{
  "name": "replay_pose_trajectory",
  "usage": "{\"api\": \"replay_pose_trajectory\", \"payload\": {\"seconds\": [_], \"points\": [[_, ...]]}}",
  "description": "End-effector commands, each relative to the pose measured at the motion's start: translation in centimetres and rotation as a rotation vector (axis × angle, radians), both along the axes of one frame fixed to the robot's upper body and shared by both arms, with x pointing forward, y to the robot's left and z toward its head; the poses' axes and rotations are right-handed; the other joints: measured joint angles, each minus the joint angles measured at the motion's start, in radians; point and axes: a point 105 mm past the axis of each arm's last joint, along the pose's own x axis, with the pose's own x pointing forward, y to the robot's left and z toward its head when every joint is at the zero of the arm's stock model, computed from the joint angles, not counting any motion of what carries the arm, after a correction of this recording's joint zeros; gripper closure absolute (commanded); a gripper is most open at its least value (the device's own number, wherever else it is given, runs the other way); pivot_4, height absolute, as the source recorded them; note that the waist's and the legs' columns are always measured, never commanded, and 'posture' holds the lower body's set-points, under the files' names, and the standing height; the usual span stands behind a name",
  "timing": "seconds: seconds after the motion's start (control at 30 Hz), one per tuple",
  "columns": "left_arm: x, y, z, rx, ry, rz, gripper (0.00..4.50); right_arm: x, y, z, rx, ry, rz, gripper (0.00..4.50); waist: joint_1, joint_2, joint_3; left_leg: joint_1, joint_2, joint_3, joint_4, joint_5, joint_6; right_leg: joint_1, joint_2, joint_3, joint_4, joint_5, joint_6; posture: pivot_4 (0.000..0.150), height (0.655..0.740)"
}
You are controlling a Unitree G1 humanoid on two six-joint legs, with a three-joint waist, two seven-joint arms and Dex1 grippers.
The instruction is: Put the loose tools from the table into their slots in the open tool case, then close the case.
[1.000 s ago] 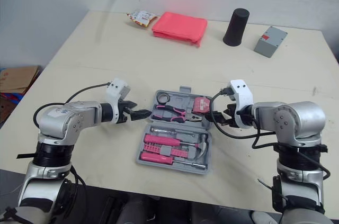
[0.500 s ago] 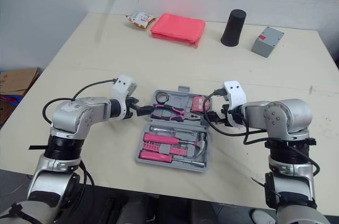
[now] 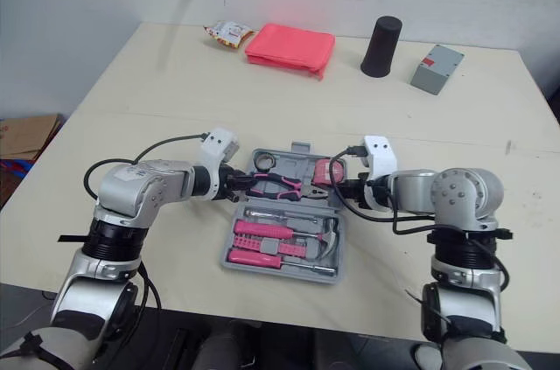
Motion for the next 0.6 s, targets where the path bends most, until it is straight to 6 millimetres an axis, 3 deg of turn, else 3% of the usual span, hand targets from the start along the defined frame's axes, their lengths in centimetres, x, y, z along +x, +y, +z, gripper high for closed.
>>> {"api": "replay_pose_trajectory", "payload": {"seconds": [0.03,0.13,0.23,0.37,0.5,0.6], "points": [[-0.1,-0.1,-0.1,-0.064,0.013,0.006,4.43,-0.1,0.1,0.6,0.054,-0.034,-0.032,4.49,-0.007,0.0,0.0,0.0,0.0,0.0,0.0,0.001,0.0,0.0,0.0,0.0,0.001,0.0,0.0,0.15,0.74],[0.7,-0.6,1.6,-0.174,-0.086,0.014,4.5,0.1,-0.1,1.6,0.042,-0.108,-0.06,4.5,-0.009,0.0,0.0,-0.001,-0.001,0.0,0.0,0.001,0.0,-0.002,0.0,0.0,0.003,0.0,0.0,0.15,0.74],[1.3,-1.0,4.1,-0.302,-0.262,0.001,4.5,0.9,-0.6,3.8,-0.002,-0.318,-0.084,4.5,-0.006,0.0,0.001,-0.004,-0.001,0.0,0.0,0.002,0.0,-0.006,0.0,0.001,0.003,0.0,0.0,0.15,0.74],[1.8,-0.2,5.9,-0.285,-0.555,-0.025,4.5,1.1,-1.0,6.4,-0.058,-0.606,-0.051,4.5,-0.002,0.0,0.001,-0.008,-0.001,0.002,-0.001,0.002,0.0,-0.01,0.0,0.001,0.0,0.001,0.001,0.15,0.74],[1.3,0.3,5.8,-0.215,-0.772,-0.092,4.5,0.9,-1.8,5.7,-0.289,-0.837,0.073,4.5,0.002,0.0,0.001,-0.01,-0.001,0.002,-0.002,0.0,0.001,-0.01,0.001,0.001,-0.005,0.002,0.002,0.15,0.74],[0.6,0.3,4.7,-0.14,-0.886,-0.144,4.5,0.3,-2.6,3.8,-0.512,-0.99,0.198,4.5,0.015,0.0,0.001,-0.01,-0.001,0.004,-0.001,-0.002,0.003,-0.01,0.001,0.001,-0.008,0.002,0.003,0.15,0.74]]}}
